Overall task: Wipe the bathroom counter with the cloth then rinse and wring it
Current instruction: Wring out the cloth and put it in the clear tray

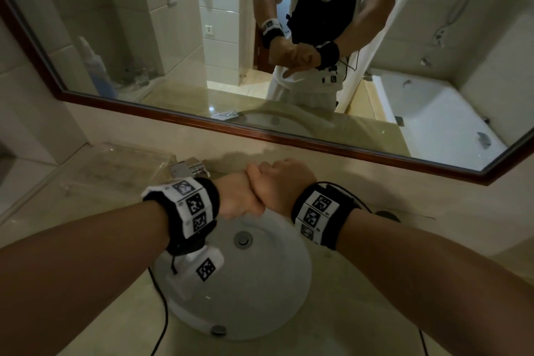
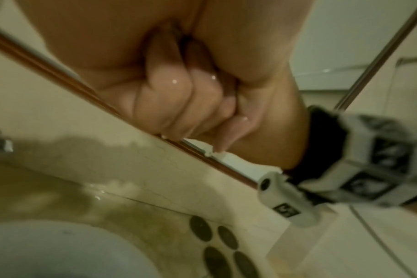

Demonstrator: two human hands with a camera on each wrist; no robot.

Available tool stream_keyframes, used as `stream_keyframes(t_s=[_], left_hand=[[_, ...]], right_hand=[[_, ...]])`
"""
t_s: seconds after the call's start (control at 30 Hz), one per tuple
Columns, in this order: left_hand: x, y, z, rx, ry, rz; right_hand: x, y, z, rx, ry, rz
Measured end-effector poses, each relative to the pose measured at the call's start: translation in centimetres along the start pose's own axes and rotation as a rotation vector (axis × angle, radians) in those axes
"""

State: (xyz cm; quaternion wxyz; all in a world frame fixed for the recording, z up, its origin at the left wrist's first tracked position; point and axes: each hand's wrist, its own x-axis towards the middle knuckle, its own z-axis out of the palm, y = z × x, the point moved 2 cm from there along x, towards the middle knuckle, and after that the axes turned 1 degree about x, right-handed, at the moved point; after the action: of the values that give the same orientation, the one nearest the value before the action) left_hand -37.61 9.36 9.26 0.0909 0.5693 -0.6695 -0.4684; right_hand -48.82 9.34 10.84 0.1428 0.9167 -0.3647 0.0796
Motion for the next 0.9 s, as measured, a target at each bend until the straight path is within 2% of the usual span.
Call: stream_keyframes(t_s=[0.07, 0.2, 0.33, 0.43, 0.5, 0.6, 0.77, 0.83, 0.9], left_hand=[[0.4, -0.2, -0.5, 0.226, 0.131, -0.011], [0.2, -0.7, -1.6, 0.526, 0.299, -0.048], [-0.3, -0.8, -1.8, 0.785, 0.355, -0.048], [-0.7, -0.9, -1.6, 1.01, 0.372, 0.019], [-0.8, -1.4, -1.3, 1.13, 0.377, 0.114], [-0.6, -2.1, -0.9, 1.237, 0.364, 0.264], [-0.6, -2.5, -0.6, 1.239, 0.376, 0.451], [-0.7, -2.6, -0.9, 1.242, 0.352, 0.479], [-0.7, -2.9, -1.0, 1.239, 0.417, 0.568]], right_hand=[[0.7, -0.8, -0.3, 0.026, -0.166, 0.053], [1.8, -1.9, -0.8, 0.129, -0.199, 0.153], [2.5, -2.1, -0.4, 0.354, -0.341, 0.324], [2.5, -2.3, 0.1, 0.58, -0.439, 0.425], [2.1, -2.7, 0.5, 0.693, -0.472, 0.463], [1.3, -3.1, 1.1, 0.864, -0.453, 0.524], [0.7, -3.6, 2.1, 1.083, -0.463, 0.66], [0.7, -3.7, 2.5, 1.121, -0.501, 0.717], [0.6, -3.8, 2.9, 1.153, -0.54, 0.743]])
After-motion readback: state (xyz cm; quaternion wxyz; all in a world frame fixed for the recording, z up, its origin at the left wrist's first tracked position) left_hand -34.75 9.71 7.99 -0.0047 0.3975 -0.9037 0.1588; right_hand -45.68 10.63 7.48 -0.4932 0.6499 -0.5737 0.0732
